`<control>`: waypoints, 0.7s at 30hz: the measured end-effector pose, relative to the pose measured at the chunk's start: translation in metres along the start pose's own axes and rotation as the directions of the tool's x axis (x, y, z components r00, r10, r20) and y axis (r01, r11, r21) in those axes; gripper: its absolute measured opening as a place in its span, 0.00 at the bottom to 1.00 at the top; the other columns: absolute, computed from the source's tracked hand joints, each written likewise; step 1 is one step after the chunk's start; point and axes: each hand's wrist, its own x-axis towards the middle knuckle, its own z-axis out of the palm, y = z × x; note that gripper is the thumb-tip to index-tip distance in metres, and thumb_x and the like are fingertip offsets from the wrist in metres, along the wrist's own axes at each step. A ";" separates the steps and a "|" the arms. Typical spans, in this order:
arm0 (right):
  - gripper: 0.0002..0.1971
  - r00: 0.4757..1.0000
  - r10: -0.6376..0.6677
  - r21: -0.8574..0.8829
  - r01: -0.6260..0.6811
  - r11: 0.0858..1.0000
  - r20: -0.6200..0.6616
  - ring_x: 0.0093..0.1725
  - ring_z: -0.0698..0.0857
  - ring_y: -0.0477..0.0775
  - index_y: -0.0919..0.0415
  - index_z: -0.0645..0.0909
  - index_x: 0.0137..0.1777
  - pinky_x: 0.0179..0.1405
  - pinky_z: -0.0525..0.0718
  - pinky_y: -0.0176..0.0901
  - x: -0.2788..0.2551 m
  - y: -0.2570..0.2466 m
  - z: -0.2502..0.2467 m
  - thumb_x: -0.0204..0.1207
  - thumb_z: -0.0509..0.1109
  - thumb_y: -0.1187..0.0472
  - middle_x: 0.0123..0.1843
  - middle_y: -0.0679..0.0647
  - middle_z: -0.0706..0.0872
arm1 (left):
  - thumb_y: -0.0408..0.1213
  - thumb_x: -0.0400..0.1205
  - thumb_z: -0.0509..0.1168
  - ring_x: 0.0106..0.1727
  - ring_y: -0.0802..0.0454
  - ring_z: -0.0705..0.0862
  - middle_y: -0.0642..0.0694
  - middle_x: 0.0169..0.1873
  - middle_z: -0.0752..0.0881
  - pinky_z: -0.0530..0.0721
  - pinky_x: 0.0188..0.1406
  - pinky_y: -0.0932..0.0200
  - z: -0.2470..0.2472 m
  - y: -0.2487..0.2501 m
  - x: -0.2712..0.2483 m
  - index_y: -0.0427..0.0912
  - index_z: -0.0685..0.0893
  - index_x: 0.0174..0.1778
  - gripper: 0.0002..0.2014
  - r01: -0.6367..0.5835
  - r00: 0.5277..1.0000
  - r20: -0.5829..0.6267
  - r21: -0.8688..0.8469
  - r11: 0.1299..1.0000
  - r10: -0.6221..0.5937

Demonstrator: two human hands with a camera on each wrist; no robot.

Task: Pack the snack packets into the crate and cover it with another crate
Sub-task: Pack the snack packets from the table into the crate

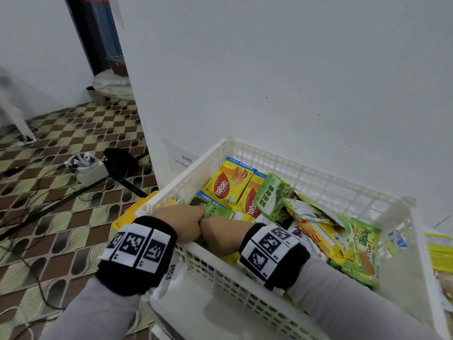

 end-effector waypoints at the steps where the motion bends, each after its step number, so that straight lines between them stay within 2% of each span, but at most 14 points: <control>1: 0.11 1.000 -0.009 0.014 0.009 1.000 0.022 0.45 0.73 0.60 0.74 0.79 0.58 0.39 0.70 0.45 -0.001 -0.001 -0.002 0.80 0.63 0.68 0.48 0.68 0.81 | 0.33 0.81 0.57 0.62 0.42 0.79 0.39 0.62 0.80 0.77 0.59 0.50 -0.002 -0.001 -0.001 0.41 0.73 0.65 0.16 -0.014 1.000 -0.010 -0.034 0.999 0.014; 3: 0.15 0.998 -0.043 0.051 0.040 0.998 0.056 0.53 0.77 0.64 0.71 0.76 0.67 0.48 0.70 0.45 -0.003 -0.001 -0.007 0.81 0.61 0.68 0.62 0.68 0.80 | 0.32 0.81 0.58 0.61 0.41 0.79 0.38 0.62 0.80 0.77 0.60 0.50 -0.008 -0.002 -0.007 0.38 0.73 0.66 0.16 -0.047 0.998 -0.047 -0.076 0.996 0.044; 4: 0.15 0.996 -0.065 0.070 0.061 0.996 0.064 0.55 0.77 0.64 0.66 0.77 0.66 0.47 0.70 0.43 -0.005 -0.001 -0.009 0.81 0.60 0.69 0.61 0.67 0.80 | 0.32 0.81 0.57 0.61 0.41 0.79 0.38 0.62 0.80 0.77 0.59 0.51 -0.013 -0.002 -0.011 0.39 0.72 0.67 0.17 -0.067 0.996 -0.070 -0.082 0.994 0.061; 6: 0.14 0.990 -0.099 0.147 0.085 0.986 0.097 0.45 0.78 0.60 0.59 0.80 0.60 0.42 0.72 0.41 -0.007 0.000 -0.013 0.81 0.59 0.71 0.46 0.58 0.81 | 0.33 0.83 0.55 0.61 0.45 0.78 0.43 0.64 0.80 0.77 0.60 0.53 -0.026 -0.003 -0.022 0.45 0.72 0.70 0.18 -0.122 0.987 -0.113 -0.102 0.987 0.110; 7: 0.16 0.988 -0.103 0.231 0.074 0.970 0.116 0.44 0.78 0.59 0.60 0.80 0.63 0.43 0.75 0.42 -0.009 0.002 -0.017 0.80 0.59 0.72 0.44 0.55 0.82 | 0.36 0.84 0.54 0.63 0.48 0.77 0.47 0.66 0.78 0.75 0.63 0.54 -0.034 -0.003 -0.029 0.49 0.71 0.71 0.18 -0.161 0.981 -0.130 -0.115 0.980 0.146; 9: 0.19 0.995 -0.057 0.378 0.022 0.926 0.081 0.49 0.82 0.57 0.62 0.77 0.70 0.51 0.81 0.46 -0.015 0.010 -0.026 0.81 0.59 0.71 0.51 0.60 0.85 | 0.40 0.85 0.54 0.66 0.53 0.74 0.54 0.68 0.76 0.71 0.65 0.59 -0.054 0.000 -0.040 0.56 0.70 0.72 0.18 -0.255 0.958 -0.165 -0.109 0.961 0.236; 10: 0.19 0.999 -0.017 0.395 0.004 0.919 0.029 0.49 0.83 0.55 0.61 0.78 0.70 0.53 0.81 0.45 -0.019 0.016 -0.032 0.81 0.59 0.70 0.52 0.61 0.86 | 0.40 0.85 0.55 0.66 0.55 0.74 0.54 0.68 0.76 0.69 0.64 0.60 -0.066 0.003 -0.042 0.57 0.71 0.72 0.18 -0.300 0.941 -0.197 -0.101 0.949 0.276; 11: 0.19 0.999 0.031 0.390 -0.019 0.921 -0.026 0.48 0.83 0.51 0.59 0.79 0.68 0.52 0.81 0.40 -0.022 0.024 -0.037 0.80 0.59 0.69 0.49 0.57 0.87 | 0.40 0.85 0.55 0.65 0.56 0.74 0.55 0.66 0.77 0.68 0.62 0.62 -0.077 0.008 -0.042 0.56 0.71 0.72 0.19 -0.340 0.921 -0.235 -0.095 0.936 0.311; 12: 0.18 0.993 0.080 0.376 -0.043 0.926 -0.084 0.45 0.82 0.47 0.58 0.81 0.66 0.47 0.80 0.31 -0.026 0.033 -0.042 0.80 0.59 0.69 0.45 0.50 0.87 | 0.39 0.85 0.56 0.62 0.56 0.75 0.54 0.63 0.79 0.68 0.60 0.63 -0.088 0.015 -0.038 0.55 0.73 0.71 0.18 -0.375 0.899 -0.278 -0.096 0.922 0.337; 13: 0.17 0.978 0.143 0.350 -0.083 0.933 -0.150 0.42 0.80 0.43 0.58 0.83 0.64 0.41 0.76 0.23 -0.030 0.042 -0.047 0.80 0.58 0.68 0.42 0.43 0.83 | 0.38 0.84 0.56 0.59 0.57 0.75 0.54 0.58 0.79 0.68 0.58 0.64 -0.097 0.022 -0.032 0.54 0.74 0.70 0.18 -0.409 0.875 -0.325 -0.102 0.907 0.358; 14: 0.17 0.951 0.225 0.336 -0.145 0.931 -0.213 0.42 0.79 0.41 0.57 0.84 0.62 0.39 0.73 0.21 -0.035 0.052 -0.051 0.80 0.58 0.67 0.43 0.41 0.81 | 0.37 0.84 0.57 0.56 0.58 0.74 0.55 0.55 0.78 0.67 0.56 0.65 -0.103 0.029 -0.023 0.53 0.75 0.69 0.17 -0.436 0.852 -0.370 -0.110 0.893 0.370; 16: 0.16 0.861 0.406 0.354 -0.294 0.888 -0.305 0.52 0.82 0.47 0.55 0.85 0.59 0.49 0.74 0.29 -0.047 0.075 -0.054 0.79 0.58 0.67 0.55 0.48 0.83 | 0.35 0.83 0.57 0.54 0.57 0.74 0.53 0.55 0.77 0.68 0.54 0.65 -0.108 0.047 -0.002 0.49 0.77 0.67 0.16 -0.476 0.821 -0.419 -0.129 0.870 0.387; 18: 0.16 0.776 0.540 0.418 -0.394 0.818 -0.325 0.54 0.82 0.53 0.55 0.85 0.57 0.51 0.75 0.36 -0.060 0.098 -0.051 0.77 0.61 0.69 0.61 0.57 0.83 | 0.35 0.83 0.60 0.59 0.52 0.76 0.47 0.63 0.78 0.69 0.53 0.64 -0.101 0.064 0.021 0.45 0.76 0.68 0.16 -0.487 0.828 -0.382 -0.126 0.864 0.411; 21: 0.16 0.745 0.635 0.484 -0.487 0.727 -0.205 0.55 0.82 0.55 0.56 0.83 0.59 0.51 0.77 0.40 -0.078 0.123 -0.041 0.74 0.66 0.70 0.61 0.59 0.84 | 0.40 0.83 0.63 0.67 0.46 0.75 0.42 0.71 0.73 0.71 0.54 0.62 -0.084 0.083 0.055 0.40 0.70 0.73 0.23 -0.427 0.883 -0.252 -0.083 0.901 0.395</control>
